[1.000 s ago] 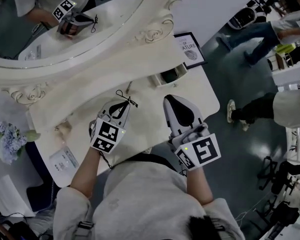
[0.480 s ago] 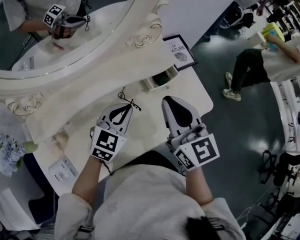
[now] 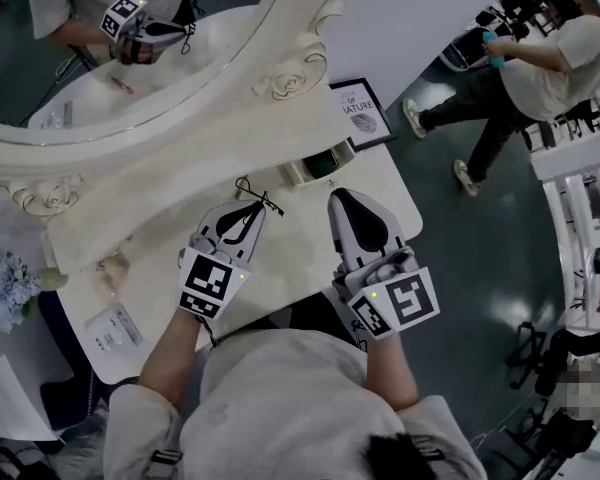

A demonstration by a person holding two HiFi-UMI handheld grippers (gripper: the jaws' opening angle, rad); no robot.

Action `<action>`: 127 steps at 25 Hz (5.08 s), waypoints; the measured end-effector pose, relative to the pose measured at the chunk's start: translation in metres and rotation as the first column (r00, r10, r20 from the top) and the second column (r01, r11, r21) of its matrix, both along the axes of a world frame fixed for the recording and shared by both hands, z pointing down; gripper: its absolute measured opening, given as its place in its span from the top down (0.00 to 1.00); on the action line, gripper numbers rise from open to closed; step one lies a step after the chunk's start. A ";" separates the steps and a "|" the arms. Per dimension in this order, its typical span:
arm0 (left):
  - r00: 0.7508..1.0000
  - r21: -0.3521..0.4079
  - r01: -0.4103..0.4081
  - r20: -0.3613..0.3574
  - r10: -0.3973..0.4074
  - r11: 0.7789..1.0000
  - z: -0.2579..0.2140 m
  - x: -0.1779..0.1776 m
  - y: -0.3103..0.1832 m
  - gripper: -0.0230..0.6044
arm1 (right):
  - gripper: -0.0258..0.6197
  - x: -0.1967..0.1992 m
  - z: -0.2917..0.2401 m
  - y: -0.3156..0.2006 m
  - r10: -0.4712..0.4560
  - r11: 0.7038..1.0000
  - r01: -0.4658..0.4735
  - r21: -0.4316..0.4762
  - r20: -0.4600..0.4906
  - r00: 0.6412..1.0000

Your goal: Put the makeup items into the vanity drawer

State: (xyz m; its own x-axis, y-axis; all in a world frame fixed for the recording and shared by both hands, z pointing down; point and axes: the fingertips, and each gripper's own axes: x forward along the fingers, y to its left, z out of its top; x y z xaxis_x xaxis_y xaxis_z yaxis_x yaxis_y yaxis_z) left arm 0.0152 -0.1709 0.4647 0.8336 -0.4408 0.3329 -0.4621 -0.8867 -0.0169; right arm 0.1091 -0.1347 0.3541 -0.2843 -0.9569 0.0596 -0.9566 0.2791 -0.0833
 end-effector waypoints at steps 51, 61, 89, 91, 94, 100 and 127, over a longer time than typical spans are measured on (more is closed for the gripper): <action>0.863 -0.366 0.502 0.158 -0.479 0.784 0.062 0.155 -0.048 0.93 | 0.92 0.149 0.010 -0.014 -0.271 0.963 0.271 0.005 0.014 0.963; 0.844 -0.381 0.534 0.194 -0.499 0.755 0.077 0.153 -0.053 0.92 | 0.92 0.150 0.013 -0.021 -0.294 0.956 0.295 -0.005 0.021 0.955; 0.818 -0.074 0.546 -0.168 -0.550 0.835 -0.068 0.052 -0.015 0.94 | 0.92 0.049 -0.001 -0.020 -0.399 0.917 0.399 0.018 0.036 0.916; 0.813 -0.065 0.550 -0.190 -0.551 0.833 -0.078 0.039 -0.010 0.94 | 0.92 0.037 -0.004 -0.018 -0.406 0.914 0.406 0.022 0.034 0.913; 0.807 -0.056 0.555 -0.206 -0.554 0.830 -0.087 0.019 -0.001 0.94 | 0.92 0.023 -0.007 -0.014 -0.415 0.910 0.415 0.026 0.031 0.909; 0.803 0.008 0.573 -0.206 -0.559 0.820 -0.103 -0.016 0.014 0.94 | 0.92 -0.003 -0.014 -0.009 -0.422 0.906 0.421 0.037 0.021 0.906; 0.763 0.185 0.634 -0.306 -0.569 0.751 -0.180 -0.113 0.060 0.94 | 0.92 -0.072 -0.055 0.023 -0.427 0.895 0.429 0.124 -0.042 0.903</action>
